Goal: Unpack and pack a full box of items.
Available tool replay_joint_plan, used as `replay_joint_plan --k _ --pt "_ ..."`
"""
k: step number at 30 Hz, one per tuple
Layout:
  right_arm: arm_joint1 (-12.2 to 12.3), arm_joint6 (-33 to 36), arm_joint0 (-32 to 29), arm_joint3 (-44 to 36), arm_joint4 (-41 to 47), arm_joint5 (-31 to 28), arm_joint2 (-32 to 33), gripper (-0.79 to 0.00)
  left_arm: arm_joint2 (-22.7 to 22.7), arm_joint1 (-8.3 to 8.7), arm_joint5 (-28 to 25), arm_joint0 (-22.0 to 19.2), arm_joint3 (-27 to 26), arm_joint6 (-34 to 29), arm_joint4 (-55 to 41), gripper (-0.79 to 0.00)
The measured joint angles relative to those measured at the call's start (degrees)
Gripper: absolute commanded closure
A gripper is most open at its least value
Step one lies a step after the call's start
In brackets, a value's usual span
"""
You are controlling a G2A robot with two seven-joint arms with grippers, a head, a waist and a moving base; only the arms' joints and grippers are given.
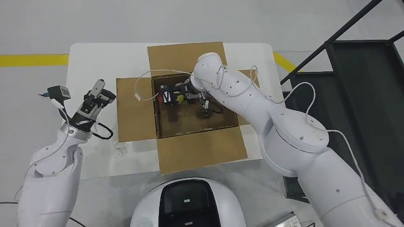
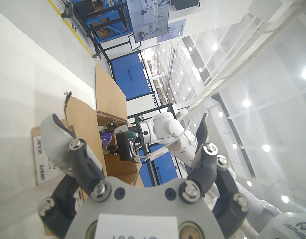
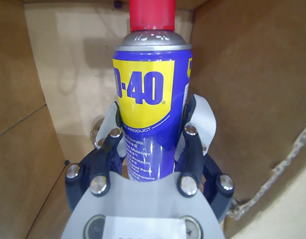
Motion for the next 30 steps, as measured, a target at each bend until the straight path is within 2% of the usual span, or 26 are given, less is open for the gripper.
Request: replay_joint_plan --k 9,15,20,30 --pt "4.96 3.84 -2.25 -8.57 0.43 1.51 3.46 0.0 0.0 0.0 0.0 0.0 0.0 0.0 0.0 -0.785" --pt "10.17 8.71 -5.93 -19.51 1.54 4.88 8.47 0.0 0.0 0.0 0.0 0.0 0.0 0.0 0.0 -0.785" --pt "15.27 15.08 -11.05 -31.67 2.28 6.91 14.64 0.0 0.0 0.0 0.0 0.0 0.0 0.0 0.0 -0.785" --pt "15.29 15.08 -10.97 -31.42 2.28 6.89 14.6 0.0 0.0 0.0 0.0 0.0 0.0 0.0 0.0 -0.785"
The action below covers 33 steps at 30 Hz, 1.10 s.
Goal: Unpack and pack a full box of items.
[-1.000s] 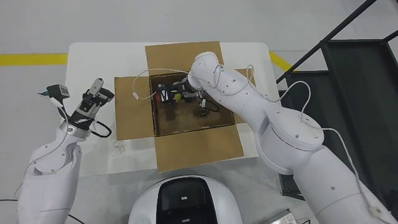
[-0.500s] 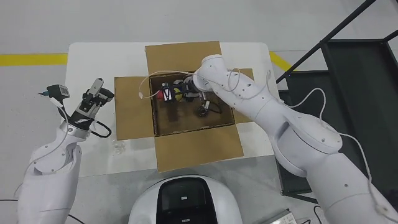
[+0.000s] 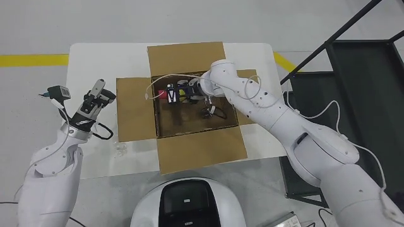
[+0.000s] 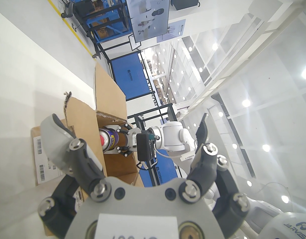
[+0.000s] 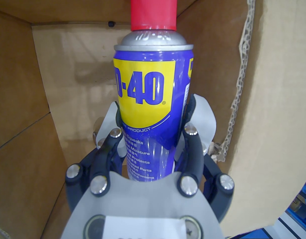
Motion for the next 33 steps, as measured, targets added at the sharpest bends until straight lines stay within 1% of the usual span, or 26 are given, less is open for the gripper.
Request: replay_joint_plan --k 9,12,15,19,23,29,33 --pt "0.05 0.2 -0.84 -0.49 -0.4 0.72 0.03 0.0 0.0 0.0 0.0 0.0 0.0 0.0 0.0 -0.785" --pt "0.52 1.32 -1.52 -1.36 -0.56 1.04 1.13 0.0 0.0 0.0 0.0 0.0 0.0 0.0 0.0 -0.785" --pt "1.6 2.85 -2.57 -3.33 -0.6 0.84 3.13 0.0 0.0 0.0 0.0 0.0 0.0 0.0 0.0 -0.785" --pt "3.93 4.53 -5.46 -9.05 -1.12 0.05 7.04 0.0 0.0 0.0 0.0 0.0 0.0 0.0 0.0 -0.785" --pt "6.77 3.52 -9.78 -16.67 -2.35 -0.59 12.41 0.0 0.0 0.0 0.0 0.0 0.0 0.0 0.0 -0.785" --pt "11.09 -3.01 -19.22 -29.71 -5.67 -1.0 22.59 0.0 0.0 0.0 0.0 0.0 0.0 0.0 0.0 -0.785" --pt "13.32 -9.22 -26.43 -36.66 -8.34 1.96 29.84 0.0 0.0 0.0 0.0 0.0 0.0 0.0 0.0 -0.785"
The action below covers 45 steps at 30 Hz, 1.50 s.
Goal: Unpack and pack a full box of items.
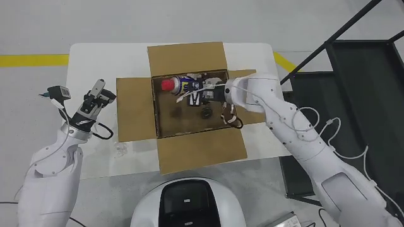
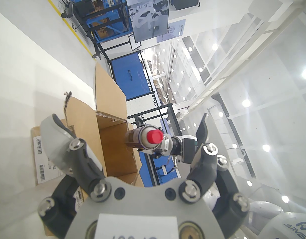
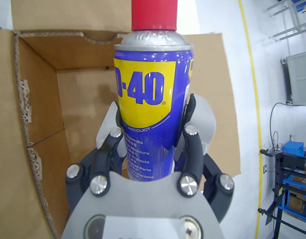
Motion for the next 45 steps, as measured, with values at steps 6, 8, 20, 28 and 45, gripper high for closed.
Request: replay_joint_plan --k 6,8,20,28,45 --pt "2.53 -15.04 -12.56 -4.57 -3.25 6.85 11.05 0.0 0.0 0.0 0.0 0.0 0.0 0.0 0.0 -0.785" --pt "3.06 -20.02 -16.35 -4.86 -4.96 9.23 13.61 0.0 0.0 0.0 0.0 0.0 0.0 0.0 0.0 -0.785" --pt "3.45 -28.1 -19.52 -3.48 -4.89 9.71 15.51 0.0 0.0 0.0 0.0 0.0 0.0 0.0 0.0 -0.785" --pt "3.45 -28.1 -19.52 -3.47 -4.9 9.71 15.52 0.0 0.0 0.0 0.0 0.0 0.0 0.0 0.0 -0.785" --pt "5.5 -55.73 -35.94 4.14 6.61 6.96 33.26 0.0 0.0 0.0 0.0 0.0 0.0 0.0 0.0 -0.785"
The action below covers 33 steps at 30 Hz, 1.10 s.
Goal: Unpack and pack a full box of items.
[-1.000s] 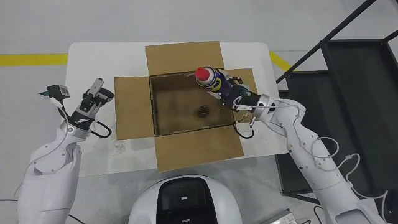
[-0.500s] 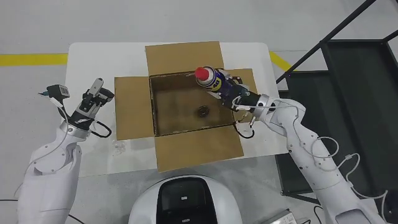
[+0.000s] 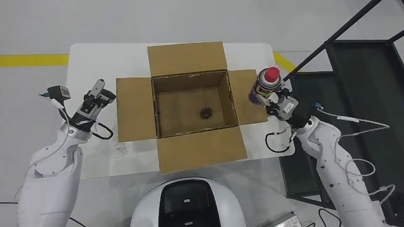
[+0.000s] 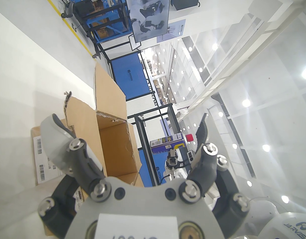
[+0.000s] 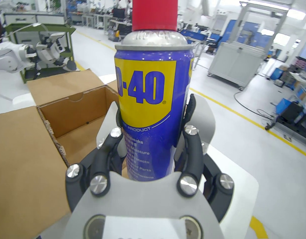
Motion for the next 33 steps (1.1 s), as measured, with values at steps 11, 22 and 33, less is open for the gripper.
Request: replay_joint_plan --k 11,22,33 --pt "-0.5 -5.47 -1.71 3.37 1.35 4.39 -0.56 0.0 0.0 0.0 0.0 0.0 0.0 0.0 0.0 -0.785" --pt "-0.82 -3.02 -1.33 0.68 2.77 5.42 -1.74 0.0 0.0 0.0 0.0 0.0 0.0 0.0 0.0 -0.785" --pt "-0.7 -14.87 -8.44 11.39 4.53 5.58 2.77 0.0 0.0 0.0 0.0 0.0 0.0 0.0 0.0 -0.785"
